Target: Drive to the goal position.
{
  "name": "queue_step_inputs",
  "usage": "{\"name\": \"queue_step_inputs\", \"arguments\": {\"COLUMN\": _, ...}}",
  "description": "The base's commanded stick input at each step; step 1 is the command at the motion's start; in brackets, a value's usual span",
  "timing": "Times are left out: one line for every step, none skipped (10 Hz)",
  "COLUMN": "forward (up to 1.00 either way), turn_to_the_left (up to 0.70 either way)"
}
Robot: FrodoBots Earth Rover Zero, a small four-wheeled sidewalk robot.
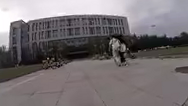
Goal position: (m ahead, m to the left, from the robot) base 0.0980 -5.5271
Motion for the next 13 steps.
{"name": "queue_step_inputs", "arguments": {"forward": 0.70, "turn_to_the_left": 0.00}}
{"name": "queue_step_inputs", "arguments": {"forward": 0.70, "turn_to_the_left": 0.00}}
{"name": "queue_step_inputs", "arguments": {"forward": 0.70, "turn_to_the_left": 0.00}}
{"name": "queue_step_inputs", "arguments": {"forward": 0.70, "turn_to_the_left": 0.00}}
{"name": "queue_step_inputs", "arguments": {"forward": 0.70, "turn_to_the_left": 0.00}}
{"name": "queue_step_inputs", "arguments": {"forward": 0.70, "turn_to_the_left": 0.00}}
{"name": "queue_step_inputs", "arguments": {"forward": 0.70, "turn_to_the_left": 0.00}}
{"name": "queue_step_inputs", "arguments": {"forward": 0.70, "turn_to_the_left": 0.00}}
{"name": "queue_step_inputs", "arguments": {"forward": 0.70, "turn_to_the_left": 0.00}}
{"name": "queue_step_inputs", "arguments": {"forward": 0.70, "turn_to_the_left": 0.00}}
{"name": "queue_step_inputs", "arguments": {"forward": 0.70, "turn_to_the_left": 0.00}}
{"name": "queue_step_inputs", "arguments": {"forward": 0.70, "turn_to_the_left": 0.00}}
{"name": "queue_step_inputs", "arguments": {"forward": 0.70, "turn_to_the_left": 0.00}}
